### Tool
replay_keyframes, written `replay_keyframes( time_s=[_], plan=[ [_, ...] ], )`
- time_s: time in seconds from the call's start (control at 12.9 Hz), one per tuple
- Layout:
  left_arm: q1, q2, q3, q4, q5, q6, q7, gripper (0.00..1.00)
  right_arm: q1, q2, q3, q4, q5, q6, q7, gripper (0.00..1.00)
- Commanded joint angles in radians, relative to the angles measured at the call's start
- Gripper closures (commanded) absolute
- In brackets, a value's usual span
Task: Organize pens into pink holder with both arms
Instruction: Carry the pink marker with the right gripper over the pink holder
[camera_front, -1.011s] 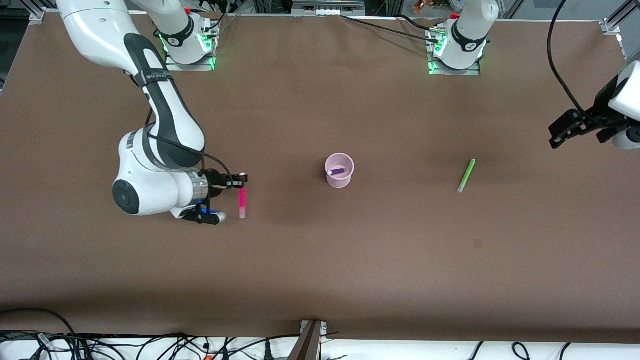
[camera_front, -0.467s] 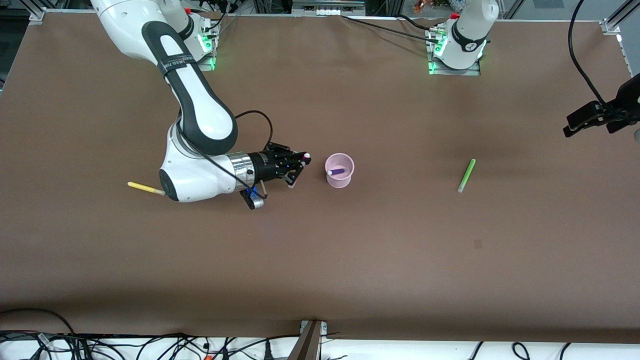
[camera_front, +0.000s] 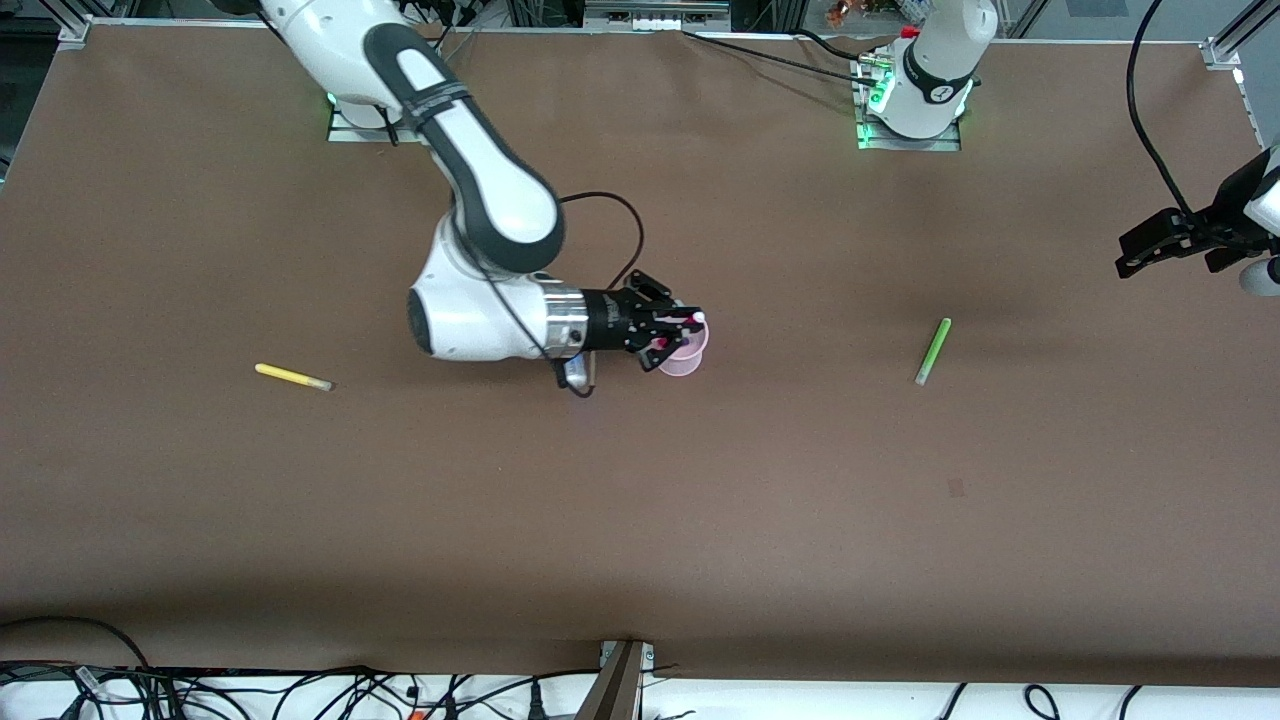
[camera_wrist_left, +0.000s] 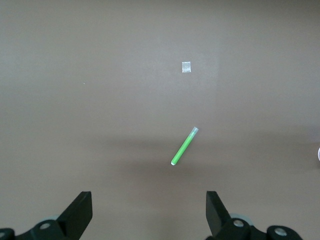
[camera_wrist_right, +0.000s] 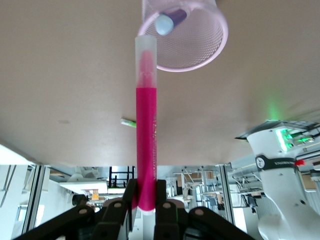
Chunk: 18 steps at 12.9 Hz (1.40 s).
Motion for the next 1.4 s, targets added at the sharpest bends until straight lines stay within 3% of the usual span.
replay_keyframes(
  time_s=[0.0, 0.54, 1.24, 1.32],
  plan=[
    [-0.01, 0.021, 0.0, 0.038, 0.021, -0.012, 0.014, 0.0, 0.037, 0.019, -0.009, 0.017, 0.023, 0.036, 0.062, 1.0],
    [-0.01, 0.021, -0.003, 0.039, 0.021, -0.031, 0.009, 0.0, 0.101, 0.022, -0.009, -0.001, 0.023, 0.12, 0.101, 1.0],
    [-0.01, 0.021, -0.003, 0.041, 0.02, -0.032, 0.014, 0.0, 0.095, 0.071, -0.014, -0.01, 0.013, 0.131, 0.015, 1.0],
    [-0.012, 0.021, -0.003, 0.039, 0.02, -0.034, 0.012, 0.0, 0.092, 0.076, -0.014, -0.01, 0.013, 0.131, 0.015, 0.85]
  ],
)
